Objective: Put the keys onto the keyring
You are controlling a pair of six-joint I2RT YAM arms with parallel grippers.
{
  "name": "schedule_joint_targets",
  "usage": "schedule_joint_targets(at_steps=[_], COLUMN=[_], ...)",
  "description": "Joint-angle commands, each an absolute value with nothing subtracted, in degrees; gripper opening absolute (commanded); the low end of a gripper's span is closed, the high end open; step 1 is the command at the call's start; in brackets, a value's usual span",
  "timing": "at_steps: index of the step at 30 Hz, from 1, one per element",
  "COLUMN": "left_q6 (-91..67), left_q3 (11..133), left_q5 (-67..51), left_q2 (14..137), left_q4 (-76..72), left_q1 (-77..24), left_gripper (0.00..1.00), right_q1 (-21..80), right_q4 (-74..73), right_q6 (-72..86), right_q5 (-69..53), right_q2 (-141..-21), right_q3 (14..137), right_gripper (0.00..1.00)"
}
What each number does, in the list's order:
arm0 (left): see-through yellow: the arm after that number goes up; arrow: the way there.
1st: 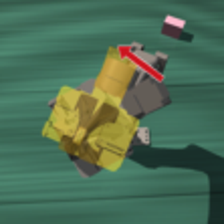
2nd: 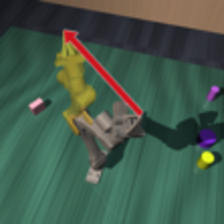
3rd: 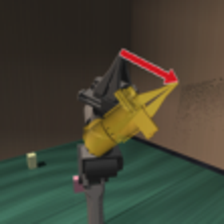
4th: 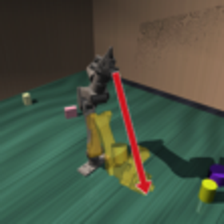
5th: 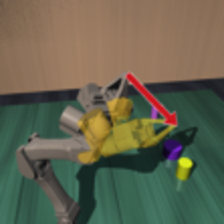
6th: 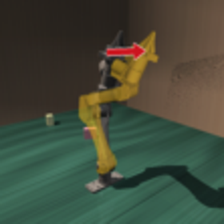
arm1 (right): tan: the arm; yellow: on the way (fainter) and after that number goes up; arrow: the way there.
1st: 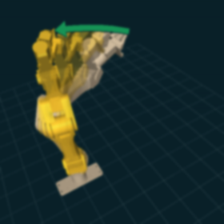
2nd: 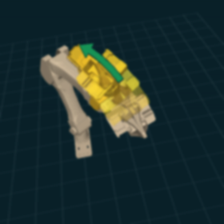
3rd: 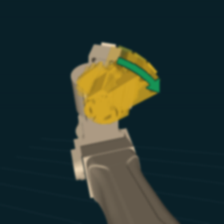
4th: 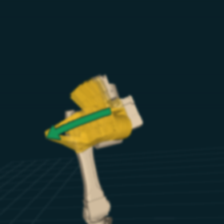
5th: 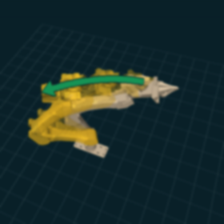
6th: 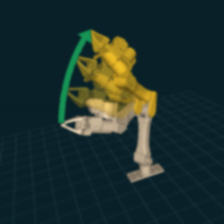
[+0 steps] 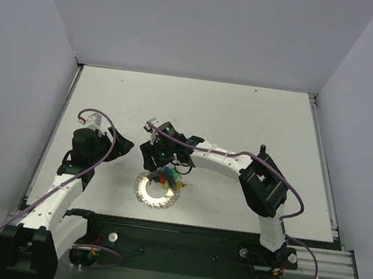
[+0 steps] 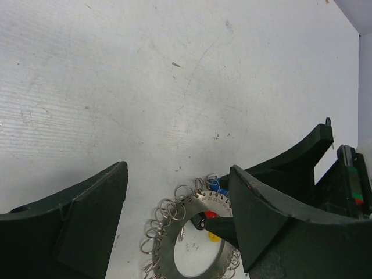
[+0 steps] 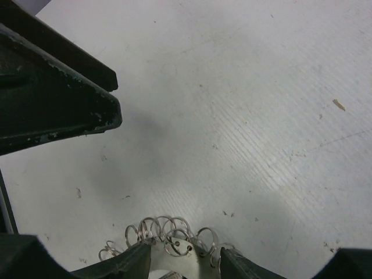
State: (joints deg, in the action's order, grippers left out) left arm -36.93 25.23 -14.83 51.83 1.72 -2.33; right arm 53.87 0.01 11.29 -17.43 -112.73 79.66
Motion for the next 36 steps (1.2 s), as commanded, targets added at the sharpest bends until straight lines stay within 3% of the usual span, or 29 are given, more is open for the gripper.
schedule_joint_targets(at_steps=[1, 12, 24, 36], left_q6=[-36.91, -35.33, -32.08, -30.41], left_q3=[28.91, 31.29, 37.26, 39.02], left_q5=[-18.19, -21.09, -25.4, -26.1], left_q2=[53.87, 55.11, 58.1, 58.45], left_q4=[2.55, 3.34, 8.43, 10.11], left_q1=[-1.23, -0.35, 2.11, 2.9], left_gripper=[0.79, 0.79, 0.78, 0.78], right_q1=[54.05, 56.68, 59.5, 59.41], right_q4=[-1.84, -0.88, -0.53, -0.53], right_q6=[11.51, 5.99, 0.53, 2.28], right_q5=[-15.38, -20.03, -20.83, -22.5], right_q2=[-115.31, -115.23, -115.4, -118.65], right_q3=[83.85, 83.06, 82.35, 85.52], right_gripper=[0.49, 0.44, 0.53, 0.38])
